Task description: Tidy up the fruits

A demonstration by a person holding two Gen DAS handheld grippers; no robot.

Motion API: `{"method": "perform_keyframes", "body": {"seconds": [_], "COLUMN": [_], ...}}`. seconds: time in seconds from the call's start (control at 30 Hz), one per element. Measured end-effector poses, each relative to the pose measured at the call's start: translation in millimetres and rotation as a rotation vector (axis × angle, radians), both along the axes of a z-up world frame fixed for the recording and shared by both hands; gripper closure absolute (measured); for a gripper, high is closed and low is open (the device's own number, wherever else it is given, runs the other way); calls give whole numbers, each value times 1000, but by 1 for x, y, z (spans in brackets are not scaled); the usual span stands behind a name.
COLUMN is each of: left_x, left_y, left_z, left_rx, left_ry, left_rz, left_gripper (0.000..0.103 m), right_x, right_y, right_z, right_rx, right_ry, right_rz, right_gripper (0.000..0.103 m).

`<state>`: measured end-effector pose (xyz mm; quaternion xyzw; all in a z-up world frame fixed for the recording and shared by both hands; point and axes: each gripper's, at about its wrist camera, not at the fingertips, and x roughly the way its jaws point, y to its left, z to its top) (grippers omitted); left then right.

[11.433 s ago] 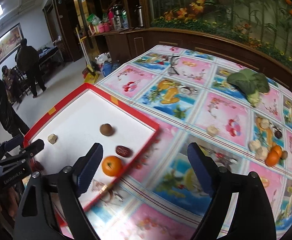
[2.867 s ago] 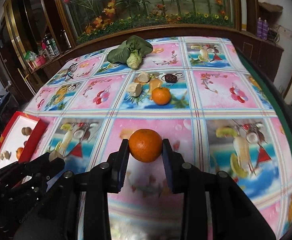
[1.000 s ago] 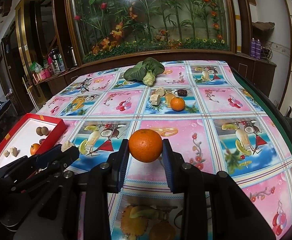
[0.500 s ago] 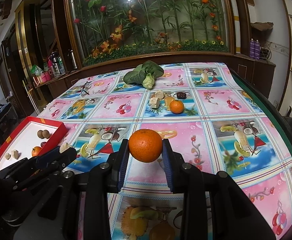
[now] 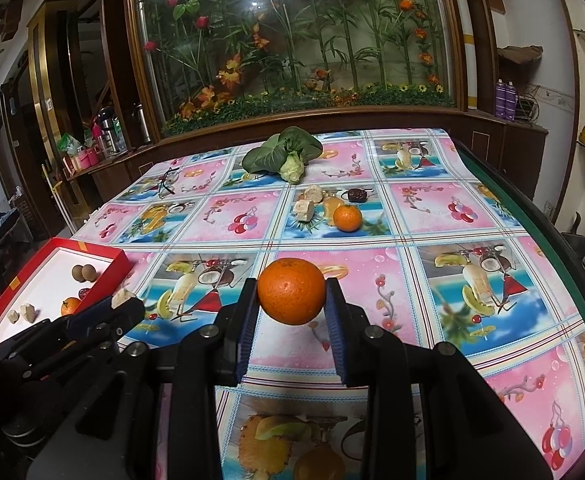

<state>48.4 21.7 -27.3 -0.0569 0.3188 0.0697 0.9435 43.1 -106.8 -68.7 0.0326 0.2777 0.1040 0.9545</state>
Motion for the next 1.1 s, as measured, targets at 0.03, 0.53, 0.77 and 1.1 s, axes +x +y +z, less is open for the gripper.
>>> {"method": "perform_keyframes", "body": {"seconds": [0.03, 0.53, 0.77, 1.1], "left_x": [1, -39, -55, -53], "left_y": [-1, 60, 136, 213], "left_z": [0, 35, 33, 19], "left_rx": [3, 1, -4, -2], "left_ry": [1, -13, 40, 125], "left_rz": [3, 122, 282, 405], "left_gripper": [79, 79, 79, 79], "right_x": [0, -7, -19, -33], "right_y": [0, 27, 87, 180], "right_z": [0, 11, 16, 1], "right_rx": [-1, -25, -33, -84], "right_ry": [-2, 20, 44, 104], "right_rz": [-2, 99, 279, 505], "right_gripper": [69, 69, 68, 68]}}
